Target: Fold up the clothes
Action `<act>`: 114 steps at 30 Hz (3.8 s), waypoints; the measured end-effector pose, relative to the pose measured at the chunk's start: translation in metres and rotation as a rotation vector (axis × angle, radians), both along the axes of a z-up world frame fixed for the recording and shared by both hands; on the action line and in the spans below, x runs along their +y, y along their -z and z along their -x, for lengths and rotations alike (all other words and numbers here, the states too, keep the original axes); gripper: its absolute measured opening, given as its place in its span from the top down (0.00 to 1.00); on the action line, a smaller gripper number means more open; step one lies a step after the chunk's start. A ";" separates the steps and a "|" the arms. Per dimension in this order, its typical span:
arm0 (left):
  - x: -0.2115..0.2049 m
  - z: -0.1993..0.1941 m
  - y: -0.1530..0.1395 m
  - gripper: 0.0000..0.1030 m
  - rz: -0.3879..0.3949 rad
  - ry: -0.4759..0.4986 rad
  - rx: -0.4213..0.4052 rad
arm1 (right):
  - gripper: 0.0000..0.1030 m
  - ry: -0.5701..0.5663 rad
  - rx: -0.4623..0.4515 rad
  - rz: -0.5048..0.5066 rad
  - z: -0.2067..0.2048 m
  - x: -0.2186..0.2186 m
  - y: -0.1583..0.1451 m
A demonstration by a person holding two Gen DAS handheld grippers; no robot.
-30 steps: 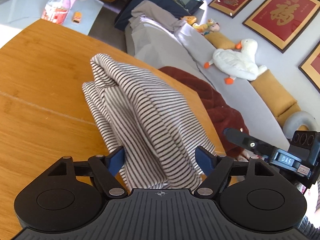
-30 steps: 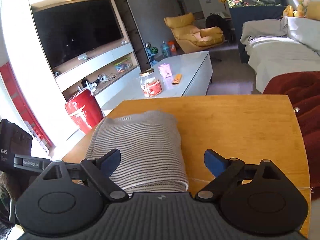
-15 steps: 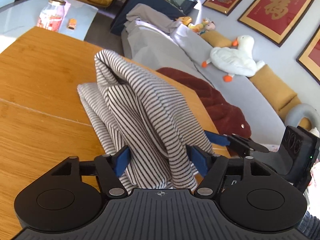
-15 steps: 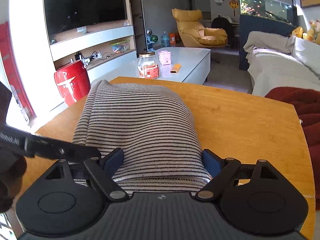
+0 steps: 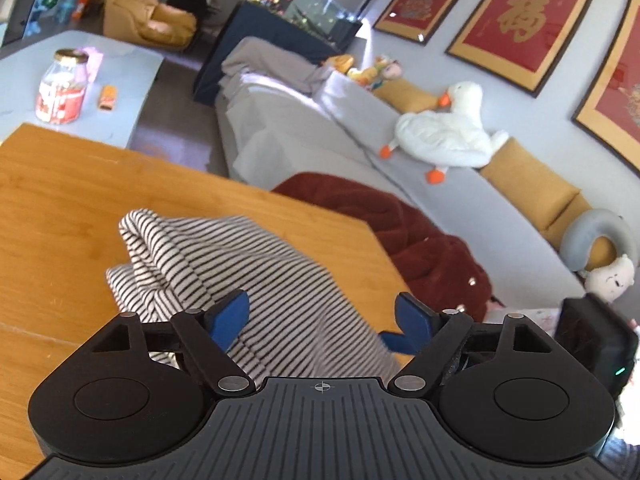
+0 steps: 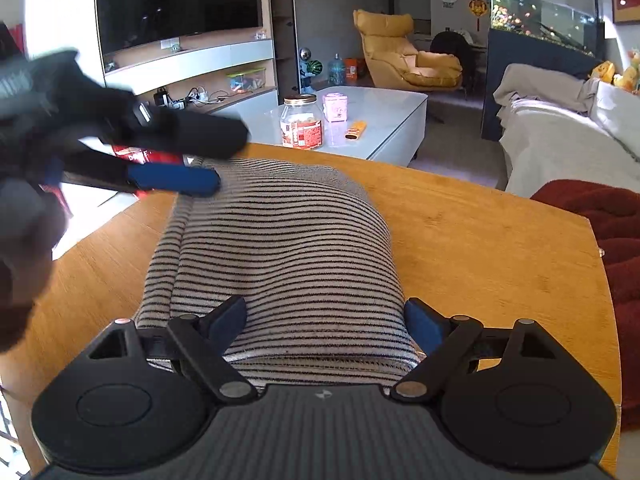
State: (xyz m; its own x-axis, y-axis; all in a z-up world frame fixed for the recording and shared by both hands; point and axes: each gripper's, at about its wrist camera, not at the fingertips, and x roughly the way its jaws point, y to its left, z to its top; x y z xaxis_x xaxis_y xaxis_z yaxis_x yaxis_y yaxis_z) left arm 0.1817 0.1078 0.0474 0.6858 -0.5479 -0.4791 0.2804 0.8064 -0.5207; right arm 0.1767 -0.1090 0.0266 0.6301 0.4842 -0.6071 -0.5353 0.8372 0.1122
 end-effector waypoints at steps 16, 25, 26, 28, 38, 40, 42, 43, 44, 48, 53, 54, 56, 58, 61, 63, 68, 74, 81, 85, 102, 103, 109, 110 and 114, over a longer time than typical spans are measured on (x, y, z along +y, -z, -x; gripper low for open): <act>0.010 0.011 0.011 0.24 -0.052 0.062 -0.050 | 0.06 -0.088 0.480 -0.290 -0.160 -0.011 0.015; 0.027 0.019 0.015 0.24 -0.061 0.046 -0.061 | 0.29 -0.172 0.415 -0.383 -0.147 0.006 -0.006; 0.028 0.018 0.016 0.24 -0.054 0.042 -0.056 | 0.30 -0.167 0.397 -0.399 -0.145 0.002 -0.008; 0.029 0.016 0.017 0.24 -0.047 0.032 -0.045 | 0.30 -0.130 0.365 -0.352 -0.141 -0.001 -0.006; 0.026 0.017 0.015 0.23 -0.073 0.023 -0.046 | 0.14 -0.011 0.282 -0.283 -0.103 -0.017 -0.007; 0.025 0.017 0.015 0.23 -0.076 0.024 -0.047 | 0.09 -0.032 0.268 -0.280 -0.090 -0.022 -0.009; 0.025 0.017 0.015 0.23 -0.079 0.025 -0.047 | 0.08 -0.030 0.281 -0.279 -0.080 -0.029 -0.006; 0.026 0.017 0.015 0.23 -0.079 0.025 -0.048 | 0.08 -0.021 0.296 -0.284 -0.076 -0.032 -0.002; 0.027 0.017 0.015 0.23 -0.078 0.026 -0.048 | 0.08 -0.012 0.312 -0.289 -0.073 -0.035 0.003; 0.029 0.015 0.016 0.23 -0.066 0.023 -0.044 | 0.08 0.021 0.415 -0.336 -0.064 -0.041 0.029; 0.039 0.011 0.014 0.20 -0.105 -0.035 -0.043 | 0.31 -0.046 0.341 -0.392 -0.038 -0.031 0.004; 0.043 0.010 0.014 0.20 -0.101 -0.052 -0.039 | 0.32 -0.071 0.327 -0.409 -0.034 -0.030 -0.001; 0.056 0.009 0.012 0.20 -0.081 -0.099 -0.017 | 0.32 -0.079 0.299 -0.317 -0.027 -0.021 0.002; 0.069 0.012 0.011 0.20 -0.074 -0.157 0.012 | 0.32 -0.085 0.272 -0.221 -0.021 -0.011 0.005; 0.080 0.021 0.009 0.17 -0.034 -0.187 0.045 | 0.32 -0.077 0.234 -0.109 -0.012 -0.002 0.023; 0.080 0.028 0.007 0.10 0.008 -0.155 0.060 | 0.32 -0.086 0.212 -0.106 -0.009 0.000 0.022; 0.048 0.030 0.017 0.07 -0.067 -0.057 0.105 | 0.29 -0.108 0.161 -0.088 -0.005 0.001 0.013; 0.029 0.027 0.037 0.10 -0.131 -0.039 0.141 | 0.12 -0.011 0.215 -0.412 -0.032 -0.051 -0.008; 0.040 0.029 0.042 0.23 -0.093 -0.074 0.136 | 0.17 -0.035 0.338 -0.368 -0.068 -0.020 0.025; 0.055 0.022 0.042 0.26 -0.110 -0.123 0.117 | 0.24 -0.102 0.325 -0.302 -0.082 0.016 0.032; 0.139 -0.040 0.042 0.26 -0.118 -0.309 0.089 | 0.13 -0.285 0.253 -0.248 -0.196 0.146 0.035; 0.138 -0.040 0.042 0.26 -0.119 -0.309 0.085 | 0.11 -0.289 0.248 -0.244 -0.196 0.148 0.035; 0.134 -0.039 0.042 0.26 -0.126 -0.318 0.082 | 0.08 -0.297 0.234 -0.235 -0.195 0.145 0.036; 0.134 -0.039 0.042 0.26 -0.126 -0.318 0.082 | 0.08 -0.297 0.232 -0.231 -0.194 0.144 0.035; 0.131 -0.037 0.043 0.25 -0.125 -0.318 0.084 | 0.03 -0.292 0.229 -0.222 -0.193 0.143 0.035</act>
